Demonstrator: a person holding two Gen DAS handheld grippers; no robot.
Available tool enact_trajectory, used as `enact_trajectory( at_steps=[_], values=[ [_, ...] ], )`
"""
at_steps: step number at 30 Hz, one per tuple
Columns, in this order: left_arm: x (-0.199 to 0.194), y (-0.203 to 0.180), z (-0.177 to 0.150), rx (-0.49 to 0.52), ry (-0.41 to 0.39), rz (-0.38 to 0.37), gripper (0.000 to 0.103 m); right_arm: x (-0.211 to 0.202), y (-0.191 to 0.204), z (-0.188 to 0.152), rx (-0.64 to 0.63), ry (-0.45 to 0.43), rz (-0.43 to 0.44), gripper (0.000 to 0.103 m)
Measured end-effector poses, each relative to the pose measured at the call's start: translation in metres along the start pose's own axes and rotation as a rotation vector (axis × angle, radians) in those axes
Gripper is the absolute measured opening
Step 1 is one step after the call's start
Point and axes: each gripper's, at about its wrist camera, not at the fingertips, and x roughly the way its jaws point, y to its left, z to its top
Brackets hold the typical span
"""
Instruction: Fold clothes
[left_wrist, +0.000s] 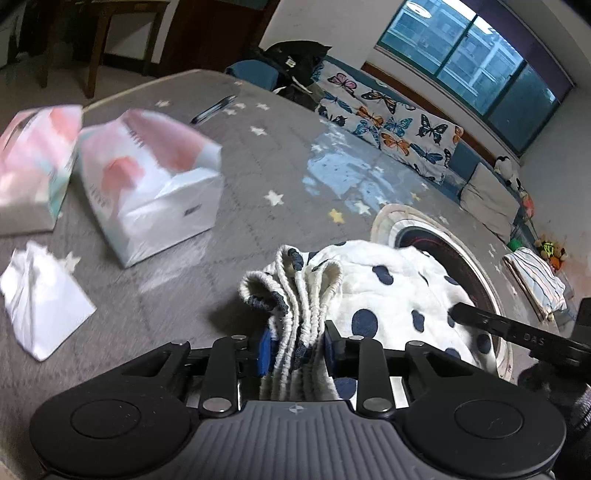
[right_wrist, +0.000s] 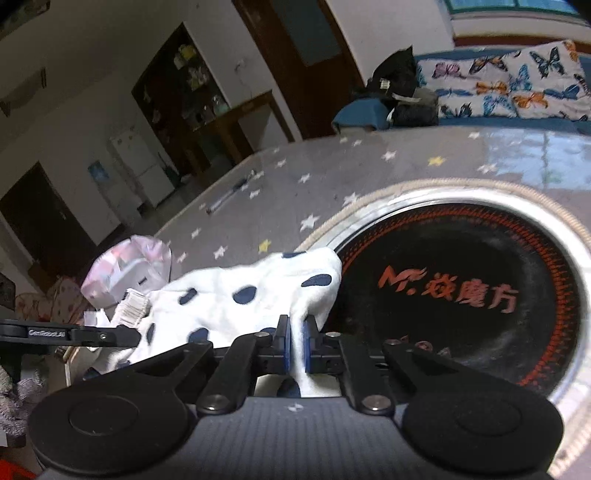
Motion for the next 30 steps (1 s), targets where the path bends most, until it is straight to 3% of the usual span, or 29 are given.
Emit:
enact_trajectory(
  at_steps=[9, 18, 30],
  values=[
    [0.018, -0.07, 0.014, 0.112, 0.02, -0.111, 0.029, -0.075, -0.029, -0.002, 0.044, -0.131, -0.108, 0.006],
    [0.064, -0.157, 0.022, 0.239, 0.078, -0.225, 0.029, -0.151, -0.084, -0.007, 0.103, -0.229, -0.29, 0.005],
    [0.123, -0.233, 0.019, 0.338, 0.147, -0.281, 0.029, -0.192, -0.149, -0.011, 0.185, -0.266, -0.45, 0.005]
  ],
)
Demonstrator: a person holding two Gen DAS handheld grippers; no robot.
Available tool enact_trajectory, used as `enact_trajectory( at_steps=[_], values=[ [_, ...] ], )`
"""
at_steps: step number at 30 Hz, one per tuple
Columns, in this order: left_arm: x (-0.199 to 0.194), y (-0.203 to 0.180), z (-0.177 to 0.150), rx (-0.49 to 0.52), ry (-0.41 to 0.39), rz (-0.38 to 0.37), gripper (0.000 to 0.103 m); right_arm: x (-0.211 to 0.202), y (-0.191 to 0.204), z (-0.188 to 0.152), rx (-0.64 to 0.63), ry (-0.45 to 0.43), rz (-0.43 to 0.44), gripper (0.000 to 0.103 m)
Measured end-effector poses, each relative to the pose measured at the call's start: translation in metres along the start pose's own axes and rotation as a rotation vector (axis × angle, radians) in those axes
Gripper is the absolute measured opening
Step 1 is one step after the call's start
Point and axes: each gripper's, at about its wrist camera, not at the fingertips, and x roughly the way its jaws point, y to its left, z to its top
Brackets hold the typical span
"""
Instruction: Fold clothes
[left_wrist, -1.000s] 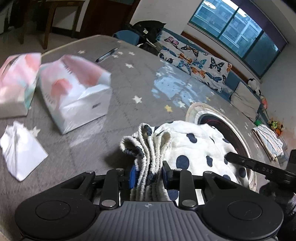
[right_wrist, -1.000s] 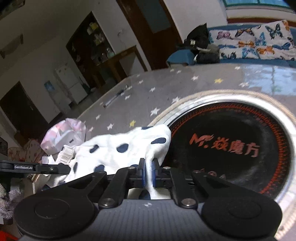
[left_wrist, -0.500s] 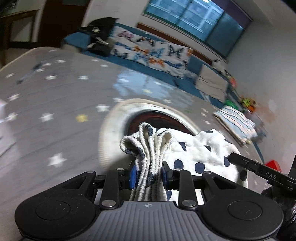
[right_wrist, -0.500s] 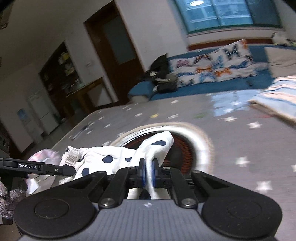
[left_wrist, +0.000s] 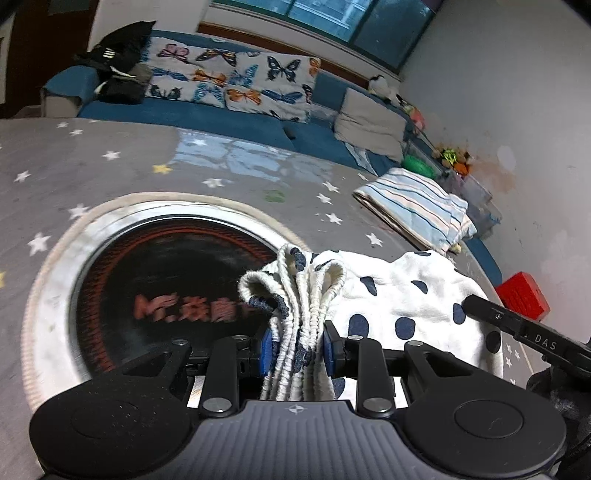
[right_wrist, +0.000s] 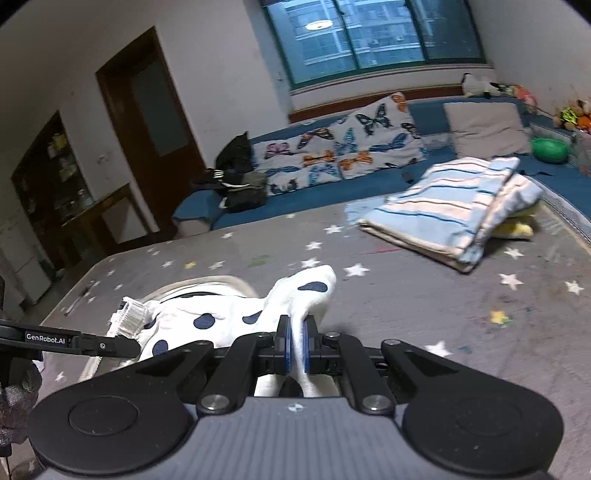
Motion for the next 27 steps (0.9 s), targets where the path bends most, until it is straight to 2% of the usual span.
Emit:
enact_trajectory(
  at_steps=[9, 16, 21, 27],
  values=[
    [0.036, -0.019, 0.013, 0.029, 0.041, -0.036, 0.029, 0.002, -0.036, 0.003, 0.026, -0.001, -0.072, 0.005],
    [0.056, -0.026, 0.016, 0.057, 0.064, -0.037, 0.03, 0.008, -0.055, 0.0, 0.038, 0.011, -0.115, 0.005],
    [0.063, -0.023, 0.012, 0.073, 0.069, -0.017, 0.036, 0.016, -0.067, -0.008, 0.058, 0.037, -0.139, 0.006],
    [0.057, -0.017, 0.015, 0.092, 0.045, 0.014, 0.048, 0.025, -0.071, -0.013, 0.054, 0.063, -0.149, 0.006]
  ],
)
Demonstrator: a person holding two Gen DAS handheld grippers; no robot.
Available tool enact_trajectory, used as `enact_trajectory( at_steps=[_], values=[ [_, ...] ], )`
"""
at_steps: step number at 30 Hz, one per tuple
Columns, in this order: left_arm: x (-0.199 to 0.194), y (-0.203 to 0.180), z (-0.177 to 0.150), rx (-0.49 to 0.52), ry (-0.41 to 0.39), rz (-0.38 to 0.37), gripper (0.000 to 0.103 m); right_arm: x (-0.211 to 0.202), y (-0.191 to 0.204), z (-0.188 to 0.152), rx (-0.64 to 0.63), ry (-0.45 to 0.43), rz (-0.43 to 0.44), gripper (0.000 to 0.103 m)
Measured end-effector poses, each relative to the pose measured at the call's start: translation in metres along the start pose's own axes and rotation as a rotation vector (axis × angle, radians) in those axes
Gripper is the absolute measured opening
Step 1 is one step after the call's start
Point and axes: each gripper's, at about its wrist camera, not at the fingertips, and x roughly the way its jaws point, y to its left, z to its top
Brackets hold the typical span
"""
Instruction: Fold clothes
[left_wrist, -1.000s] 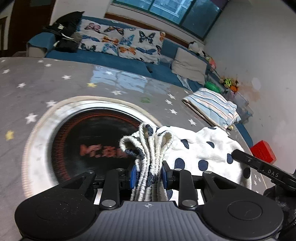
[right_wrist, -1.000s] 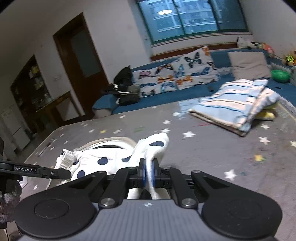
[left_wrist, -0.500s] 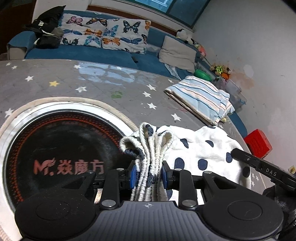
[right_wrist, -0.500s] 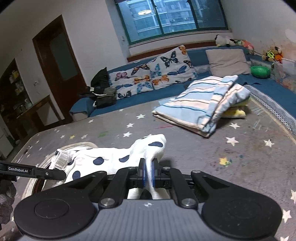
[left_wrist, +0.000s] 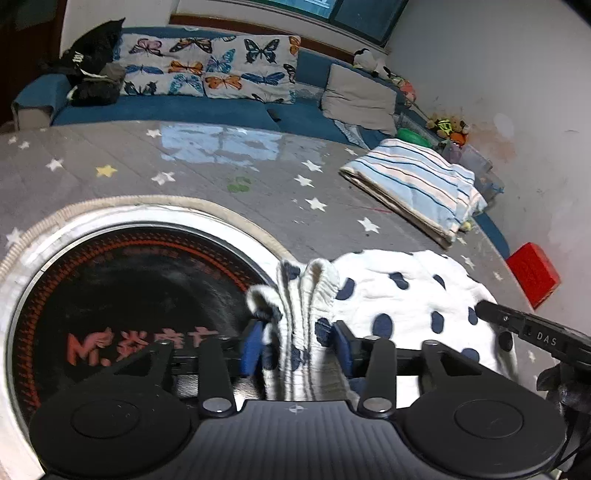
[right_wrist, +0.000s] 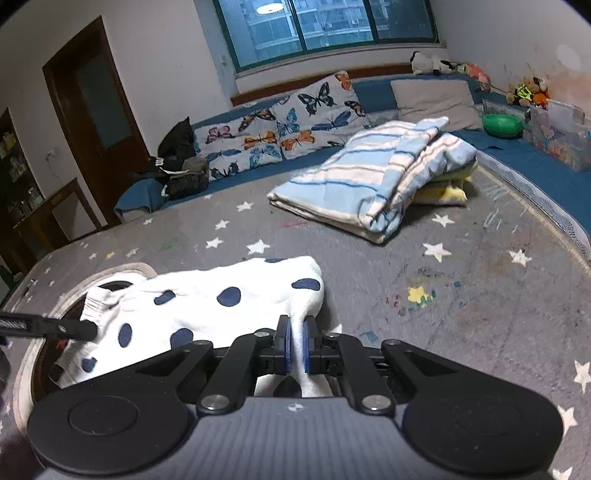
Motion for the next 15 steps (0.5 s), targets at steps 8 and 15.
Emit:
enact_trajectory(
  at_steps=[8, 15],
  values=[
    [-0.019, 0.007, 0.011, 0.005, -0.057, 0.018, 0.05, -0.002, -0.003, 0.002, -0.023, 0.016, -0.027, 0.011],
    [-0.025, -0.009, 0.017, 0.051, -0.097, -0.077, 0.028, -0.005, 0.007, 0.023, -0.043, -0.021, 0.002, 0.013]
  ],
)
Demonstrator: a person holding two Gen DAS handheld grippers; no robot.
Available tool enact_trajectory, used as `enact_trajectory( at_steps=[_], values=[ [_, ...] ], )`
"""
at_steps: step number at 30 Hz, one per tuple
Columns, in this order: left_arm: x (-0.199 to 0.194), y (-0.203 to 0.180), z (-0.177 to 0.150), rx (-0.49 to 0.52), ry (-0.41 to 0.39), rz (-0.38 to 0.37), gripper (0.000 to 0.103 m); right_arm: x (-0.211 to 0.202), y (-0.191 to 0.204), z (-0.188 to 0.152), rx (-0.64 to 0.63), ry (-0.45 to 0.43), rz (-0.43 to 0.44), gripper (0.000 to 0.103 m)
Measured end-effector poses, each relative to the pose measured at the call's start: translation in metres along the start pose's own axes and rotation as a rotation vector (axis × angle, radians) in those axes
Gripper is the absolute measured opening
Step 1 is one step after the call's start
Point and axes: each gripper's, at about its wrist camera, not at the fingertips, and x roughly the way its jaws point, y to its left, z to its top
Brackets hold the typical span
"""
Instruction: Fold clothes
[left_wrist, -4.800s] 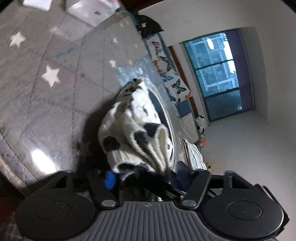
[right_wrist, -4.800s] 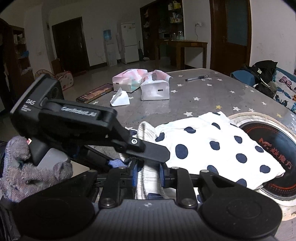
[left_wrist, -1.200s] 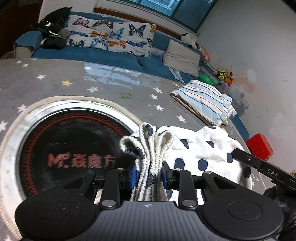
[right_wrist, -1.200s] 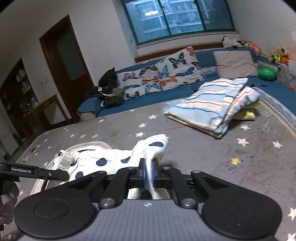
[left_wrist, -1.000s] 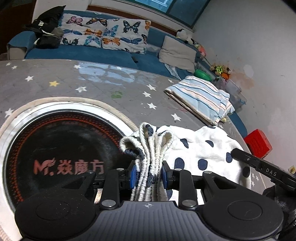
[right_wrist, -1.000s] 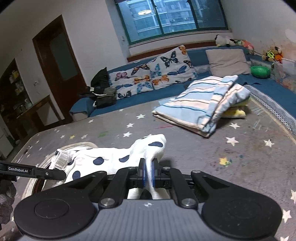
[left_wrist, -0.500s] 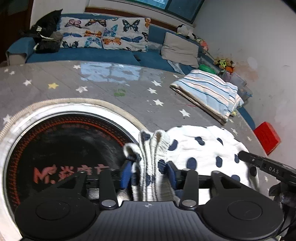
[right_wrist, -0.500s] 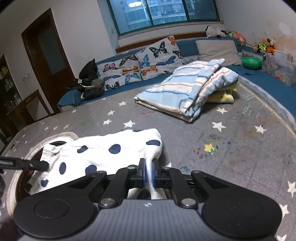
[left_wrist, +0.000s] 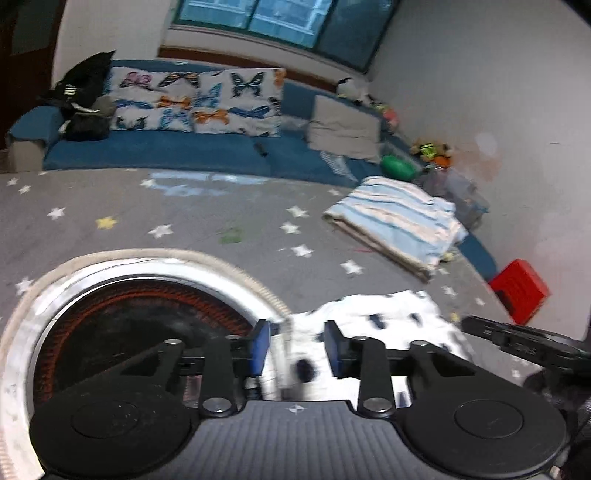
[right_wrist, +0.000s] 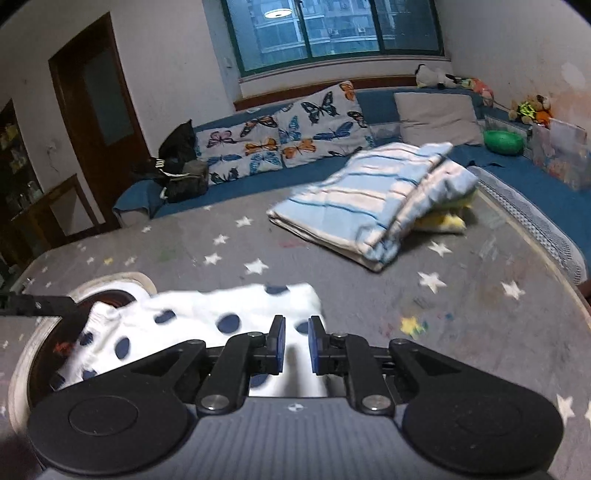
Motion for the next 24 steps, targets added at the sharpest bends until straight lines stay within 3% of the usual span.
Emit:
enact_trajectory(
  at_steps=[8, 17, 24],
  values=[
    [0.022, -0.019, -0.001, 0.059, 0.019, -0.09, 0.023, 0.038, 0.017, 0.01, -0.012, 0.052, 0.043, 0.013],
    [0.05, -0.003, -0.008, 0.034, 0.081, -0.068, 0.023, 0.071, 0.022, 0.008, -0.006, 0.096, 0.04, 0.015],
    [0.04, -0.001, -0.01, 0.013, 0.067, -0.08, 0.021, 0.053, 0.026, 0.008, -0.029, 0.086, 0.051, 0.019]
  ],
)
